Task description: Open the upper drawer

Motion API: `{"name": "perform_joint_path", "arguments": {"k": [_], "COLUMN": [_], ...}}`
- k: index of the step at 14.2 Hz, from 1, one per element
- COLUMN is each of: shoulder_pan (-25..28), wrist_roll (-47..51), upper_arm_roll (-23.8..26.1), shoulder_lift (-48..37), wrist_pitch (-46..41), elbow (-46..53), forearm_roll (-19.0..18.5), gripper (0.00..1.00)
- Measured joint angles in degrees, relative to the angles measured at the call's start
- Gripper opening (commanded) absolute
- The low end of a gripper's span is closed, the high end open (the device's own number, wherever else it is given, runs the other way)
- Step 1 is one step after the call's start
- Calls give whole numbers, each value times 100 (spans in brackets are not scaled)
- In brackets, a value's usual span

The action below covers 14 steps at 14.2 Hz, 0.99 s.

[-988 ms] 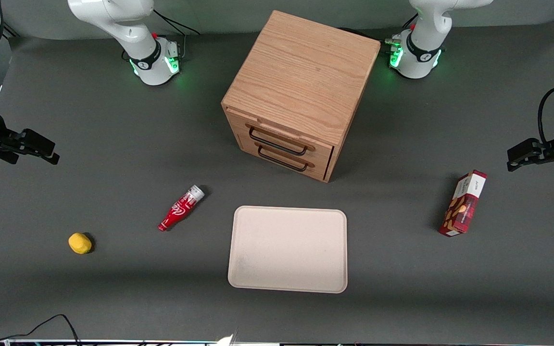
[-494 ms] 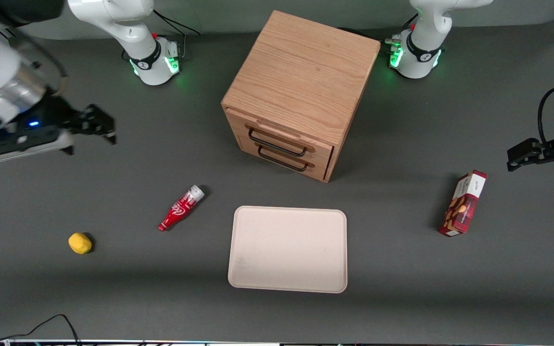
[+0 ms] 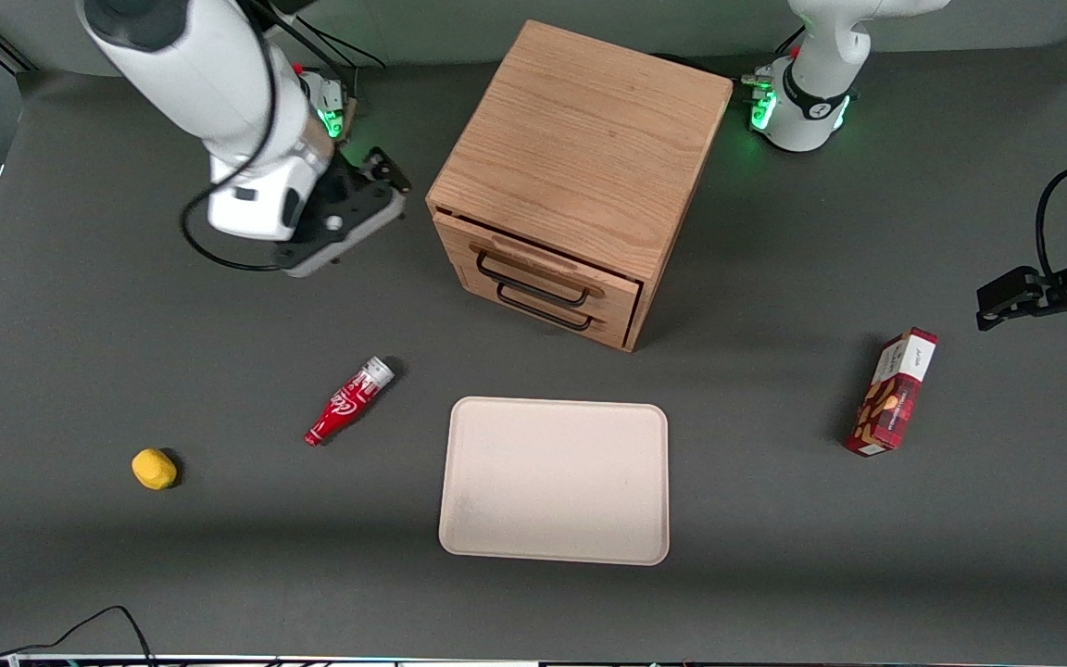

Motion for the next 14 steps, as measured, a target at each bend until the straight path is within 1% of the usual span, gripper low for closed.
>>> {"name": "perform_joint_path", "arguments": {"k": [2, 5, 8, 12, 14], "shoulder_pan": [49, 372, 640, 691, 698], "wrist_roll": [-309, -571, -662, -830, -864], "upper_arm_roll": [164, 209, 213, 219, 240], "shoulder_lift": [441, 1095, 1454, 1802, 1935], "wrist_pitch": [134, 287, 731, 1296, 1373], "elbow": [219, 650, 796, 812, 790], "forearm_roll": [-63, -318, -367, -367, -365], "gripper": [100, 100, 100, 100, 100]}}
